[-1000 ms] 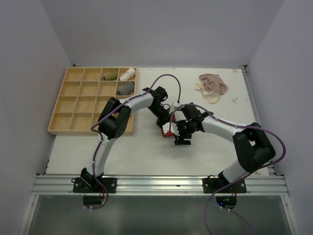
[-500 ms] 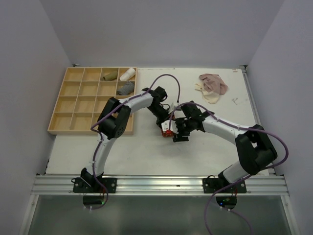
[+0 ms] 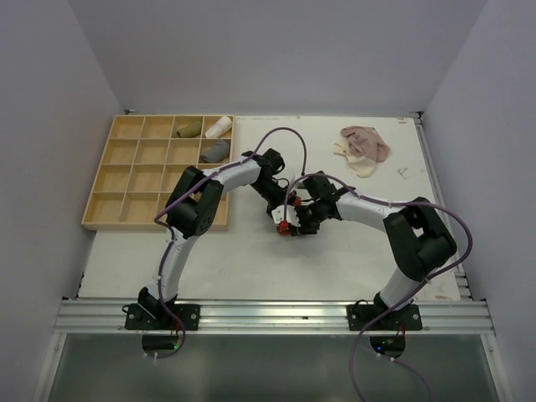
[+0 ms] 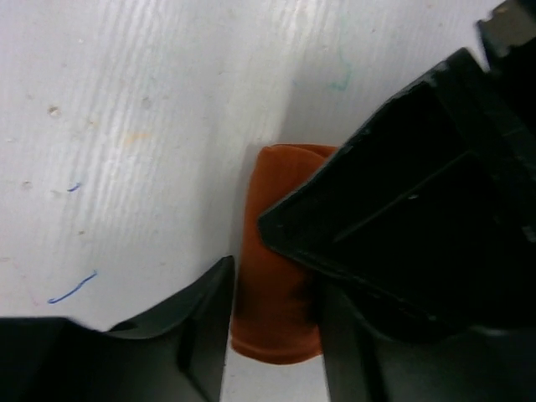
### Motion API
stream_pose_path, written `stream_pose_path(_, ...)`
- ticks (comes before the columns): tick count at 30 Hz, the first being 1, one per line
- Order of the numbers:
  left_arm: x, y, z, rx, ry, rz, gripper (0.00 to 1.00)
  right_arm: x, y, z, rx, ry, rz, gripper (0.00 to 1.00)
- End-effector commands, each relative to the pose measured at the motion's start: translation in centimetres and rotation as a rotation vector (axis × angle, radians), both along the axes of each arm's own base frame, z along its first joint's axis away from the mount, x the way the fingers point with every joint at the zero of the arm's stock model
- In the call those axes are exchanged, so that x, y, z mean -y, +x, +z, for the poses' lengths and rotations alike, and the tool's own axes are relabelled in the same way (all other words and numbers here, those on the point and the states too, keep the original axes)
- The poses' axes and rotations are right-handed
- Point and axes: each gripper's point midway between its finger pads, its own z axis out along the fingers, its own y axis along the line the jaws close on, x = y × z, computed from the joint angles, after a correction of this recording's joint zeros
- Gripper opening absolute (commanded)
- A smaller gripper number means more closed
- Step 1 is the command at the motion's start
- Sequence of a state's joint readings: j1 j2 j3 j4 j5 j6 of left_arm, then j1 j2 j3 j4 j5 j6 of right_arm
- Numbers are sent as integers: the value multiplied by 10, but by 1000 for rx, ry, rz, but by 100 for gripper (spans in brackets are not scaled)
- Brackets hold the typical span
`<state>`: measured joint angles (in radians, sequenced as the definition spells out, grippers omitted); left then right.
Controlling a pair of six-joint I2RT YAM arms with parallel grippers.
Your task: Roll the underwear
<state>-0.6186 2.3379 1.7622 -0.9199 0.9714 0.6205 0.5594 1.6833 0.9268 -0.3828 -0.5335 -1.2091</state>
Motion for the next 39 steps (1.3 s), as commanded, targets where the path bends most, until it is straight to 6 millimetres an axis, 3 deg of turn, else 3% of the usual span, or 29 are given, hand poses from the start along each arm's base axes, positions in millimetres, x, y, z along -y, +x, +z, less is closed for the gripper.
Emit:
stream_pose_path(1, -53, -10, -81, 33, 326, -29, 16, -6, 5, -4, -3, -17, 41, 42)
stream_pose_path(3, -48, -8, -67, 46, 300, -17, 17, -3, 4, -7, -16, -38, 44, 31)
stream_pose_path(4, -47, -6, -61, 52, 291, -9, 18, -3, 3, -8, -24, -43, 44, 18)
stream_pose_path(5, -45, -4, -54, 56, 281, 3, 20, -2, 3, -7, -27, -46, 44, 12)
stream_pose_path(7, -44, 10, -26, 112, 237, 49, 24, -1, -2, -6, -49, -50, 55, 1)
stream_pose_path(10, -49, 42, 20, 206, 172, 159, 33, 1, -8, -3, -72, -58, 71, 0)
stream_pose_path(14, -76, 102, 82, 386, 125, 327, 37, 2, -11, 1, -94, -61, 72, 0)
stream_pose_path(15, -91, 126, 111, 449, 96, 396, 38, 2, -13, 0, -107, -66, 72, 0)
stream_pose_path(16, -100, 139, 127, 487, 79, 434, 39, 2, -13, 1, -110, -66, 70, 0)
stream_pose_path(17, -124, 156, 150, 531, 69, 507, 40, 2, -14, 2, -120, -67, 68, 0)
stream_pose_path(19, -143, 178, 193, 635, 23, 579, 50, 3, -13, 2, -127, -69, 62, 0)
stream_pose_path(20, -164, 190, 211, 675, 10, 642, 56, 2, -12, 4, -132, -69, 59, 0)
stream_pose_path(21, -175, 195, 248, 776, -42, 688, 81, 2, -13, 2, -145, -75, 60, 0)
stream_pose_path(22, -198, 202, 265, 815, -39, 777, 100, 2, -12, 4, -157, -82, 58, 0)
stream_pose_path(24, -220, 195, 304, 930, -58, 873, 100, 2, -15, 2, -193, -89, 56, 0)
stream_pose_path(25, -239, 204, 327, 1018, -49, 991, 100, -1, -12, 6, -192, -86, 59, 0)
stream_pose_path(26, -253, 191, 360, 1112, -72, 1066, 100, 0, -16, 7, -224, -92, 59, 0)
stream_pose_path(28, -270, 187, 374, 1215, -78, 1157, 100, -4, -14, 8, -265, -96, 46, 0)
stream_pose_path(29, -273, 171, 393, 1272, -107, 1154, 100, -3, -18, 7, -304, -111, 42, 0)
stream_pose_path(30, -274, 164, 387, 1272, -90, 1134, 100, -4, -19, 8, -330, -112, 34, 0)
stream_pose_path(32, -270, 146, 395, 1312, -87, 1051, 100, -6, -19, 7, -398, -128, 23, 0)
stream_pose_path(35, -270, 129, 372, 1252, -39, 1024, 100, -12, -19, 7, -531, -122, -17, 0)
stream_pose_path(37, -263, 114, 348, 1192, -22, 951, 100, -14, -16, 6, -589, -123, -31, 0)
stream_pose_path(38, -260, 99, 347, 1207, -38, 905, 100, -10, -23, -1, -653, -145, -41, 0)
stream_pose_path(39, -256, 91, 313, 1173, -7, 848, 100, -8, -24, -2, -676, -140, -43, 0)
